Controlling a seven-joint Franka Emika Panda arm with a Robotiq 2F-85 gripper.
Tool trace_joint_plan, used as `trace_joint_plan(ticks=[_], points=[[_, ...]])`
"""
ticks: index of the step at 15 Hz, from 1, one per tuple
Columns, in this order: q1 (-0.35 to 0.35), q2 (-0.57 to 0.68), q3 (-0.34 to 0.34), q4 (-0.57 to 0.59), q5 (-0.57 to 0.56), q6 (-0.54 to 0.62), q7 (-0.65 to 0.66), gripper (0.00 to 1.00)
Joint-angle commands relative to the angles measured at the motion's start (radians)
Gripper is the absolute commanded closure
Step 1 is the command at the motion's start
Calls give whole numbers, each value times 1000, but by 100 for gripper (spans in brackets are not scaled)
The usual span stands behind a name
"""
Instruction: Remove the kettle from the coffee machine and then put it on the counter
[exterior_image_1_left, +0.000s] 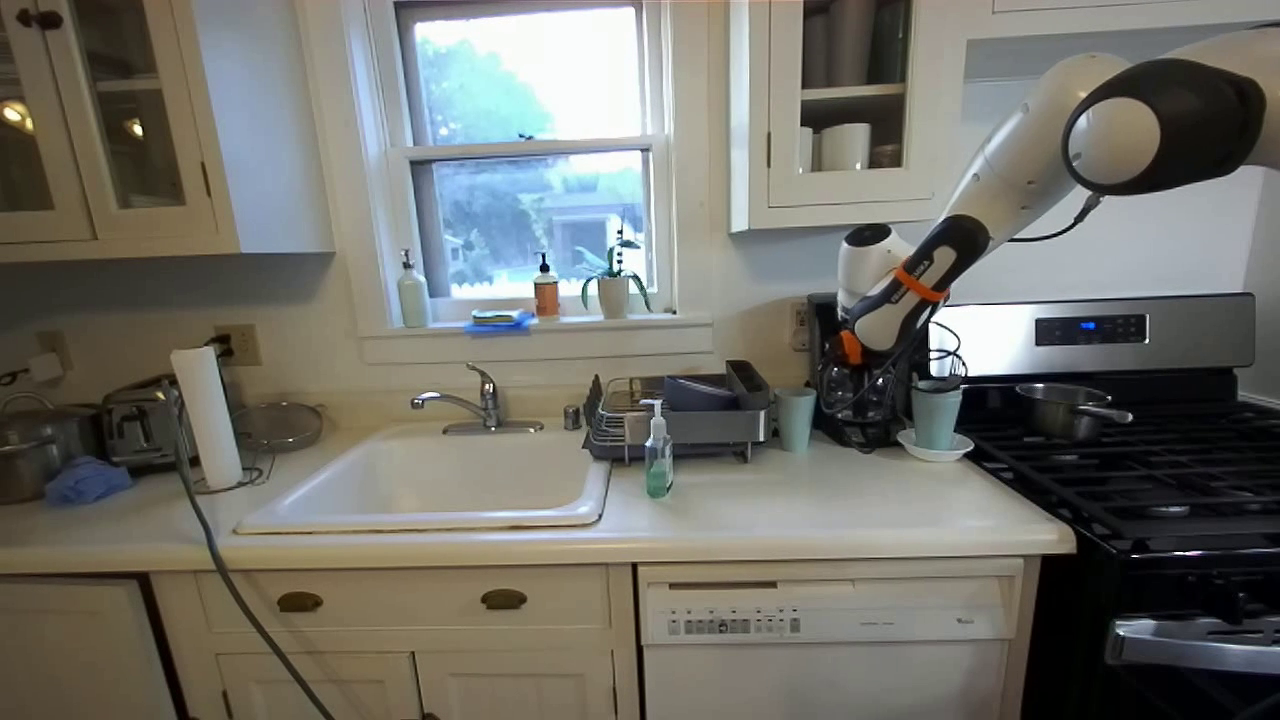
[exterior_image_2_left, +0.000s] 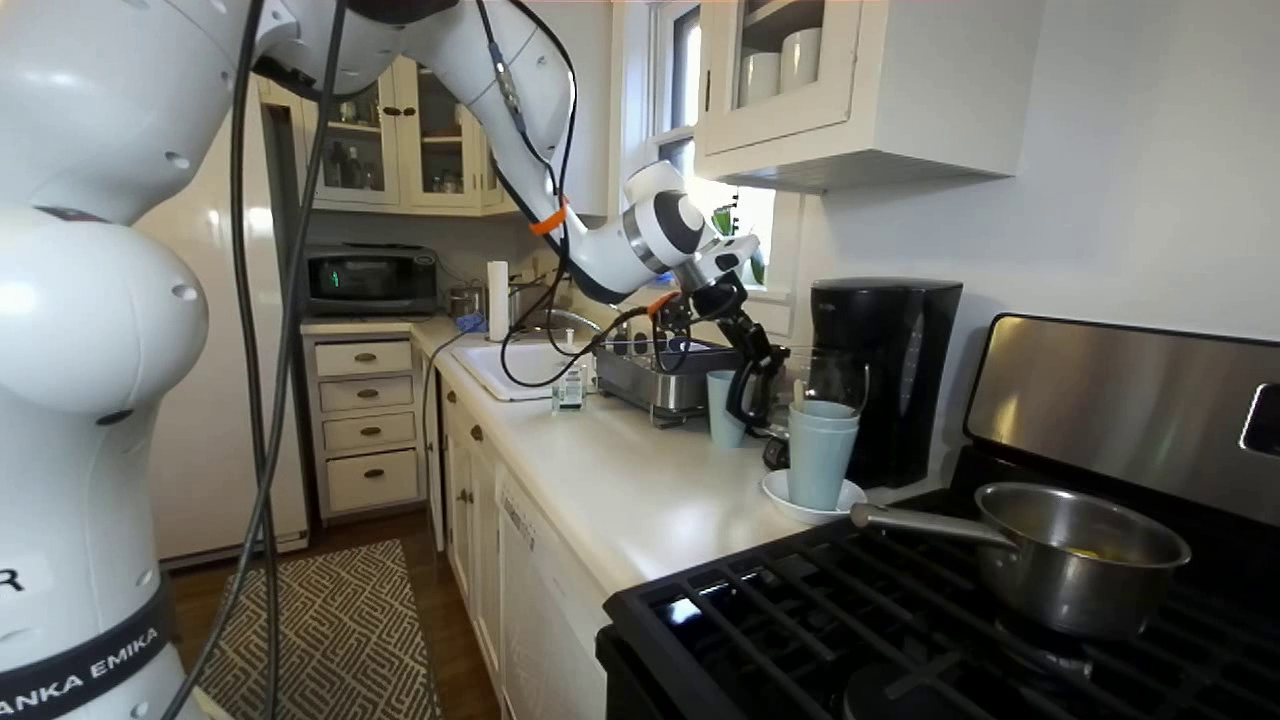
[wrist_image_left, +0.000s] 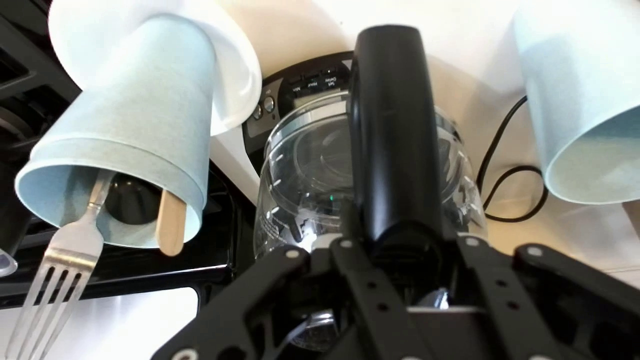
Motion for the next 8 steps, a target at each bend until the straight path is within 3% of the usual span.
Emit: trace_joint_plan(ticks=[1, 8], points=[[18, -79, 6, -109, -66, 39, 37, 92], [81, -142, -40, -243, -200, 139, 120, 92]])
